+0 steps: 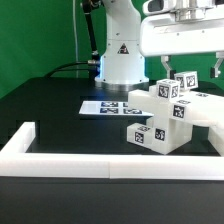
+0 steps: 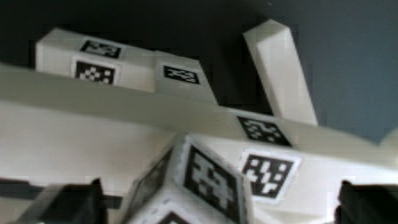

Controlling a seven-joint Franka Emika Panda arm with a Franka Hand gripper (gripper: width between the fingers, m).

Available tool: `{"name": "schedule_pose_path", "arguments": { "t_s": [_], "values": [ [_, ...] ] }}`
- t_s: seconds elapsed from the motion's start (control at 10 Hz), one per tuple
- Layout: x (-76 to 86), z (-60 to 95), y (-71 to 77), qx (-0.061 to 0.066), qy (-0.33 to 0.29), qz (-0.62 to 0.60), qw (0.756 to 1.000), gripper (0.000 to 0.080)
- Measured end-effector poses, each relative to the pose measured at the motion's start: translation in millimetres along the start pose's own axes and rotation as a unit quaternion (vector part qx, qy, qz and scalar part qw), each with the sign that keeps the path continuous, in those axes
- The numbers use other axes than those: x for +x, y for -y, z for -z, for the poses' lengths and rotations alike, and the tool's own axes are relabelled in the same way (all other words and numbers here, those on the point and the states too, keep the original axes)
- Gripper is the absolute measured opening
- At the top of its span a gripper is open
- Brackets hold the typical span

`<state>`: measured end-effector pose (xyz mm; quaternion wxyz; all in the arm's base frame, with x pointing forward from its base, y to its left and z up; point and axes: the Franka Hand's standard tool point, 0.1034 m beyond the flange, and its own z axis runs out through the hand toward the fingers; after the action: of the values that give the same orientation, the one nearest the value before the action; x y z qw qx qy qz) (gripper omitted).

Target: Assemble chair

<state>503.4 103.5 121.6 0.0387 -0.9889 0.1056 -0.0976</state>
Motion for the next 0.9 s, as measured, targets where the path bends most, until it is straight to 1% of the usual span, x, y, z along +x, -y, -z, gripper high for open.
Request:
{"name": "schedule_pose_path", "arguments": {
  "t_s": [0.4, 0.6, 0.7, 0.8, 0.9],
  "values": [
    [1.2, -0.4, -3.0, -0.004, 0.0, 0.115, 0.993, 0.0649],
    [2.1, -0.4, -4.4, -0.008, 0.001, 0.192, 0.981, 0.0649],
    [2.4, -0.4, -5.0, -0.009, 0.001, 0.206, 0.979, 0.0532],
    [2.4, -0.4, -5.1, -0.009, 0.001, 0.199, 0.98, 0.0394],
    [2.5, -0.4, -5.1, -0.009, 0.001, 0.199, 0.98, 0.0284]
  ]
}}
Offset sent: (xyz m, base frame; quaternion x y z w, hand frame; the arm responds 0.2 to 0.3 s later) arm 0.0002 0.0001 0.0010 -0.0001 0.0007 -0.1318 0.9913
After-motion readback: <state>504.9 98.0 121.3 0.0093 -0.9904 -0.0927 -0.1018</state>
